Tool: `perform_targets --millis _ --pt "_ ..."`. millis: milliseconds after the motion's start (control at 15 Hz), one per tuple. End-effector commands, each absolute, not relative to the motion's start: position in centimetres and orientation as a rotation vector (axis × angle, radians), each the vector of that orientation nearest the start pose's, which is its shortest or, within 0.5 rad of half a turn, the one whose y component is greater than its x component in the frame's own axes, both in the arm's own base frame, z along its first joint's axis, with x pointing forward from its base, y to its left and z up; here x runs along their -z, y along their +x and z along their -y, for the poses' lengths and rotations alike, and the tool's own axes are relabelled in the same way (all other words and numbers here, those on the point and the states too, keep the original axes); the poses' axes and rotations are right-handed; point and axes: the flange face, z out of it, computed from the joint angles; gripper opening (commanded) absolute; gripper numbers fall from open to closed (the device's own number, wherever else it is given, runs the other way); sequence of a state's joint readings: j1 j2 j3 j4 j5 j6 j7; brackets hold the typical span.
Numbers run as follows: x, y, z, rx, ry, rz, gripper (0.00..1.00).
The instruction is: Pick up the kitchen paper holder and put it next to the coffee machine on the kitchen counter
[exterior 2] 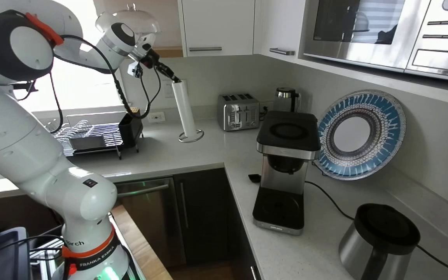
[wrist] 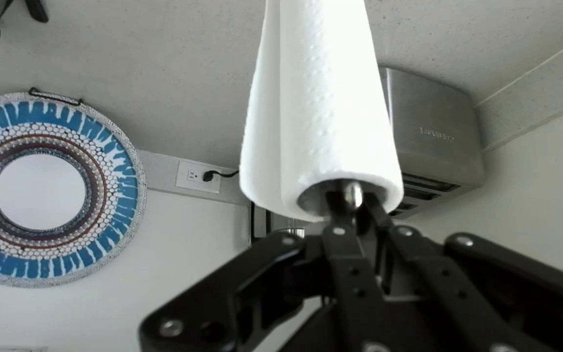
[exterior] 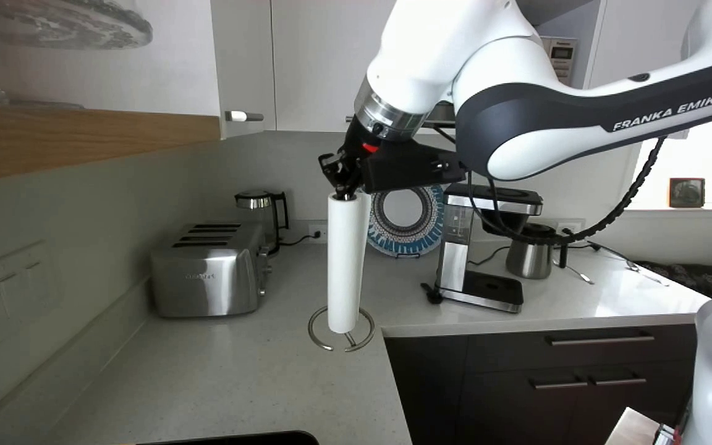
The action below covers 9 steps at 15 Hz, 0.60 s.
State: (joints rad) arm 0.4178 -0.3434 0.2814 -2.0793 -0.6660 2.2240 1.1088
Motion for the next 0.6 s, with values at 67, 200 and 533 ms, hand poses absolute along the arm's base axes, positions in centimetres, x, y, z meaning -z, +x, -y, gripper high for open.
perform_targets --millis 67,200,533 --pt "-63.7 38.8 -29.5 1.327 -2.942 -0.042 0.03" --pt "-63.7 39.5 -28.5 1.331 -2.949 -0.049 0.11" --pt "-62.6 39.2 -29.9 1.306 -2.963 -0.021 0.11"
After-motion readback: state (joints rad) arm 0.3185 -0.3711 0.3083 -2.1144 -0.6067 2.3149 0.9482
